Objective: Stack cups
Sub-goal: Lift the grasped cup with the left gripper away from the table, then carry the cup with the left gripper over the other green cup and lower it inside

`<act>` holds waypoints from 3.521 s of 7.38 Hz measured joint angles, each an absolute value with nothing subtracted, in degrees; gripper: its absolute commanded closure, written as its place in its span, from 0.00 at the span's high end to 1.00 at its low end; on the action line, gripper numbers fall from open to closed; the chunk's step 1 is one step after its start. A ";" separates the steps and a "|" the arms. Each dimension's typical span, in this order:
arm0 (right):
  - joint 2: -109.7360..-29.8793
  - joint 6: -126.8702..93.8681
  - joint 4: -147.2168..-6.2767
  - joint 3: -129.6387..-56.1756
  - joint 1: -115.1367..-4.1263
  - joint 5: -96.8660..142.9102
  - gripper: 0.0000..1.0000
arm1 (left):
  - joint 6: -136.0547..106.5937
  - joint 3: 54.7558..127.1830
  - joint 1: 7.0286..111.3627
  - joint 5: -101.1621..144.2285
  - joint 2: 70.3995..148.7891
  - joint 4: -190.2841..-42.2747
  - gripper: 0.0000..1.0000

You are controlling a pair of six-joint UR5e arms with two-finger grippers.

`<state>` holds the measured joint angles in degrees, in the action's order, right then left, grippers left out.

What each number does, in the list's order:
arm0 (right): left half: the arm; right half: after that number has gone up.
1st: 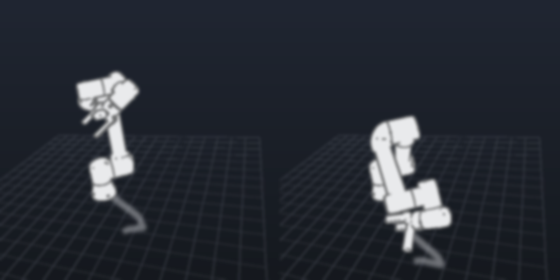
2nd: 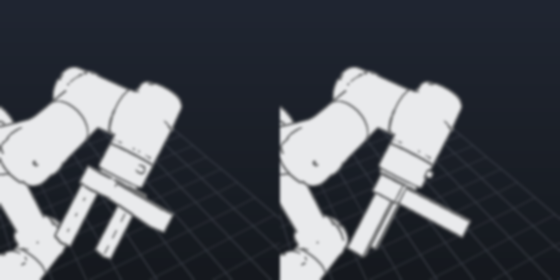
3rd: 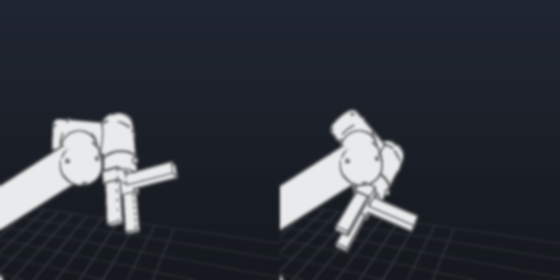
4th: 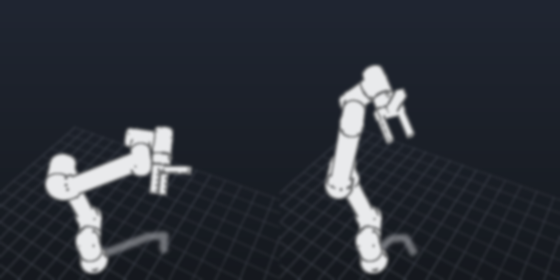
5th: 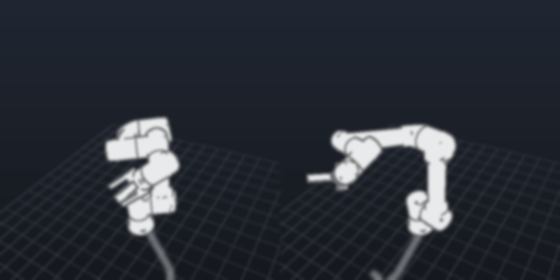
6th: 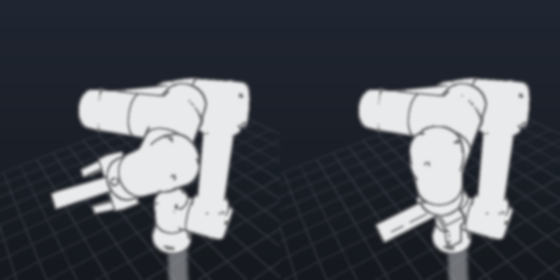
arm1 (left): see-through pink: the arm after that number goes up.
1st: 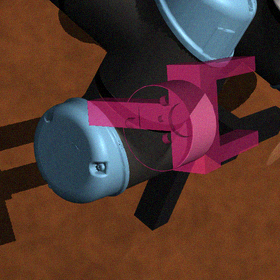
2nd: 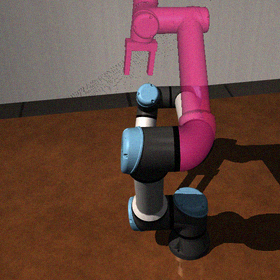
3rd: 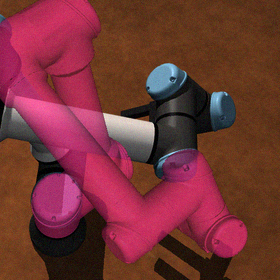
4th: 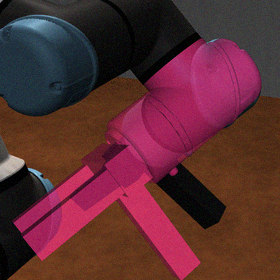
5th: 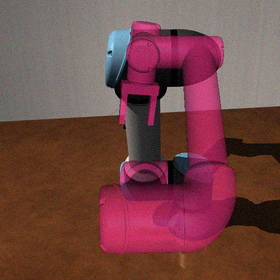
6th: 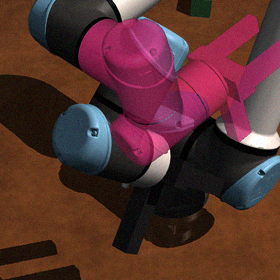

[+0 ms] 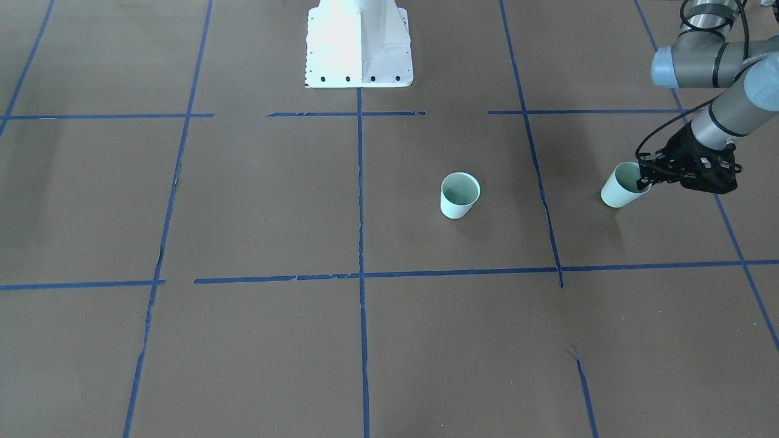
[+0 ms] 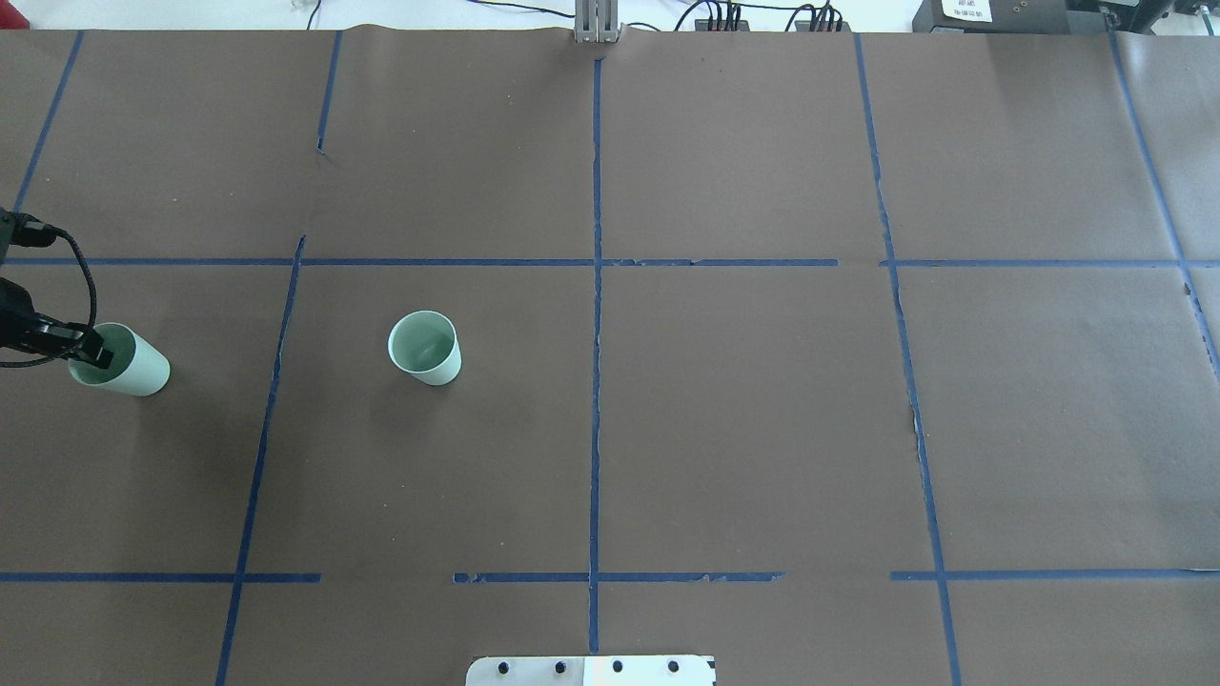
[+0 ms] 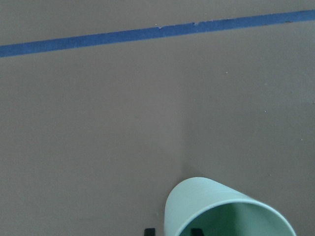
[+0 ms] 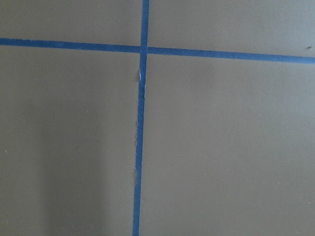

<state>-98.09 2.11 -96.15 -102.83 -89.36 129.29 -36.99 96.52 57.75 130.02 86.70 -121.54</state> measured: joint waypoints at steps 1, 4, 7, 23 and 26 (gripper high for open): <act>-98.09 2.11 -96.15 -102.83 -89.35 129.29 1.00 | -36.47 98.51 58.67 130.59 86.48 -119.98 0.00; -98.09 2.11 -96.15 -102.83 -89.30 129.29 1.00 | -24.70 107.40 69.05 134.55 92.38 -94.00 0.00; -98.12 2.11 -96.15 -102.83 -89.32 129.29 1.00 | -22.22 111.48 76.07 135.32 108.66 -66.28 0.00; -98.09 2.11 -96.15 -102.83 -89.33 129.29 1.00 | -68.84 102.93 46.21 130.10 116.29 -94.30 0.00; -98.09 2.11 -96.15 -102.83 -89.33 129.29 1.00 | -68.90 102.60 45.70 130.08 116.36 -94.82 0.00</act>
